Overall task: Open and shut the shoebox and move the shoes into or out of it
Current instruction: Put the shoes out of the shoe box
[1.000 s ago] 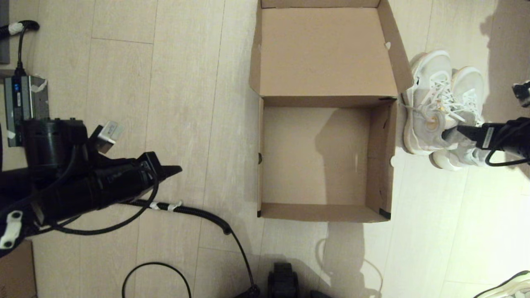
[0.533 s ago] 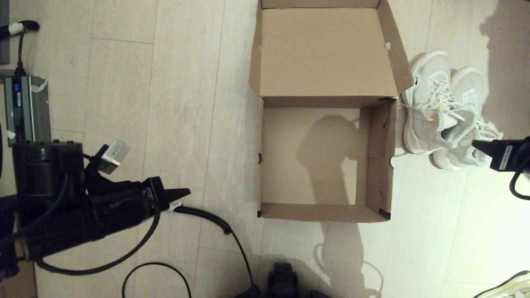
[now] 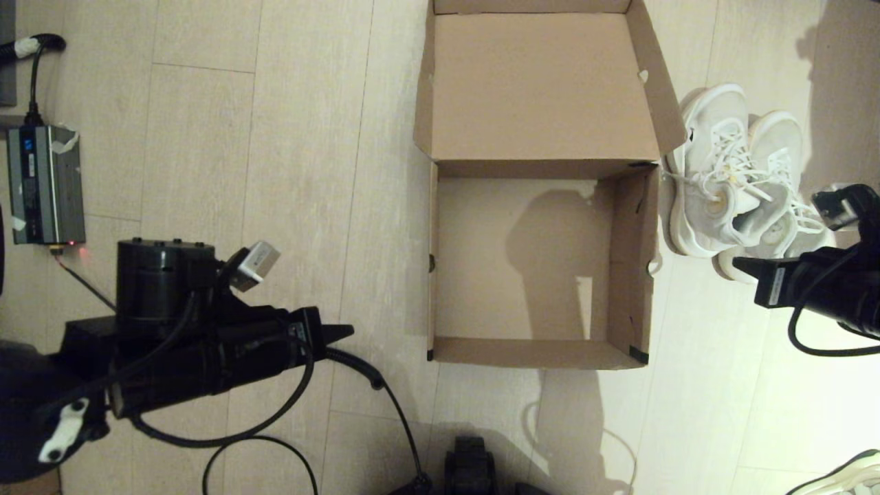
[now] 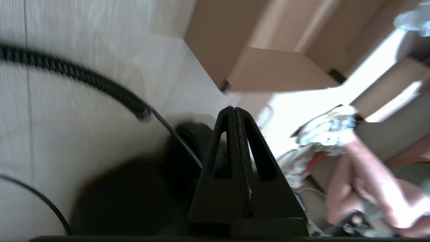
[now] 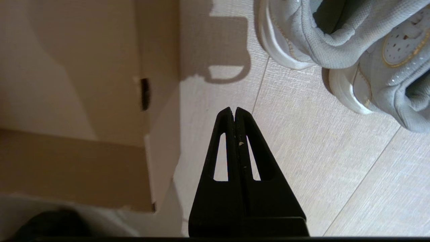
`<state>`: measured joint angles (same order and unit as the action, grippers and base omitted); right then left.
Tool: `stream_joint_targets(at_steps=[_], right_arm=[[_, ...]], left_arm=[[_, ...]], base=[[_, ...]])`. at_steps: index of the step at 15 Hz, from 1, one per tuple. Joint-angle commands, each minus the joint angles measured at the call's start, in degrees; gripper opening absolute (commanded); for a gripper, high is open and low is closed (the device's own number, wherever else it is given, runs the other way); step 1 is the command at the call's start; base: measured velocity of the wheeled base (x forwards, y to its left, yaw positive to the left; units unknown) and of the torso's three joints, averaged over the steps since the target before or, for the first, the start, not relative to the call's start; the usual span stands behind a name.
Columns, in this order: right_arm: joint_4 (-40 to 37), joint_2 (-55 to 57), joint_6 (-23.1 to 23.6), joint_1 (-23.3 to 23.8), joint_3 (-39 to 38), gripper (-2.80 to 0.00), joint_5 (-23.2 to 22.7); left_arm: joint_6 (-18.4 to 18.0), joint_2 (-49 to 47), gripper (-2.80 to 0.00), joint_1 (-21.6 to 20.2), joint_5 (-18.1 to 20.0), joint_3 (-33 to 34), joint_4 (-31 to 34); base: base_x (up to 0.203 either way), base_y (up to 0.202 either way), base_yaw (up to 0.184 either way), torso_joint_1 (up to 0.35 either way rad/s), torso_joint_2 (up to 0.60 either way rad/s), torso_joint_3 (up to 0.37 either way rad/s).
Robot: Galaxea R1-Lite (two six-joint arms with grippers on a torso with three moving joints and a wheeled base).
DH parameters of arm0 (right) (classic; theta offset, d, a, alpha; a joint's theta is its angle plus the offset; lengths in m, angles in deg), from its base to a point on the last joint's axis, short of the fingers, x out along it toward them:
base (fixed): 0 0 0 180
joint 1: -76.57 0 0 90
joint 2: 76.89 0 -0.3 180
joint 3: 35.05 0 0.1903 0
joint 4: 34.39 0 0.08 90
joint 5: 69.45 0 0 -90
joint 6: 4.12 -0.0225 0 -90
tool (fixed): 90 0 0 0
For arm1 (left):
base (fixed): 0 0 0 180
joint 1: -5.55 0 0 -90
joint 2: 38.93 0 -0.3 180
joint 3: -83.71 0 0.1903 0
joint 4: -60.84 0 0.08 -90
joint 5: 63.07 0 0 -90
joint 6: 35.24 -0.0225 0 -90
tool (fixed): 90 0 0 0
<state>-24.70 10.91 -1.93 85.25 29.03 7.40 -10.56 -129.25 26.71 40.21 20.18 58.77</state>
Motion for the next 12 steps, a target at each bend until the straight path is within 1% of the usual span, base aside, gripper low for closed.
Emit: stream_joint_targets(at_steps=[1,3,6,8,9,10,12], right_arm=[[3.08,6.17,0.08,-0.07,0.41,-2.80,0.48],[7.65,10.34,0.45,-0.10,-0.02,-2.80,1.21],[8.22,12.70,0.17,-1.66,-1.42,-2.80,0.66],[8.39,14.84,-0.29,-3.86,-1.73,-2.80,0.02],[9.48,16.31,-0.33,-4.98,-1.66,-2.80,0.06],[11.91,17.74,-0.32,-5.68,-1.62,-2.80,0.26],[20.21,21.89,-0.10,-6.03,-1.87,-2.80,0.74]], left_arm=[[-0.52,-6.60,-2.80,-0.10,0.08,-3.33,-0.56],[-1.11,-11.54,-2.80,-0.69,0.07,-8.63,-1.72],[-1.77,-15.90,-2.80,-2.50,0.08,-13.42,-2.20],[-5.87,-16.80,-2.80,-5.72,0.08,-15.28,-2.21],[-6.75,-17.22,-2.80,-6.91,0.08,-16.06,-2.17],[-6.84,-17.25,-2.80,-7.49,0.08,-16.18,-2.16],[-6.75,-17.79,-2.80,-8.11,0.08,-16.46,-2.25]], base=[[0.000,0.000,0.000,0.000,0.00,0.000],[0.000,0.000,0.000,0.000,0.00,0.000],[0.000,0.000,0.000,0.000,0.00,0.000],[0.000,0.000,0.000,0.000,0.00,0.000],[0.000,0.000,0.000,0.000,0.00,0.000],[0.000,0.000,0.000,0.000,0.00,0.000],[0.000,0.000,0.000,0.000,0.00,0.000]])
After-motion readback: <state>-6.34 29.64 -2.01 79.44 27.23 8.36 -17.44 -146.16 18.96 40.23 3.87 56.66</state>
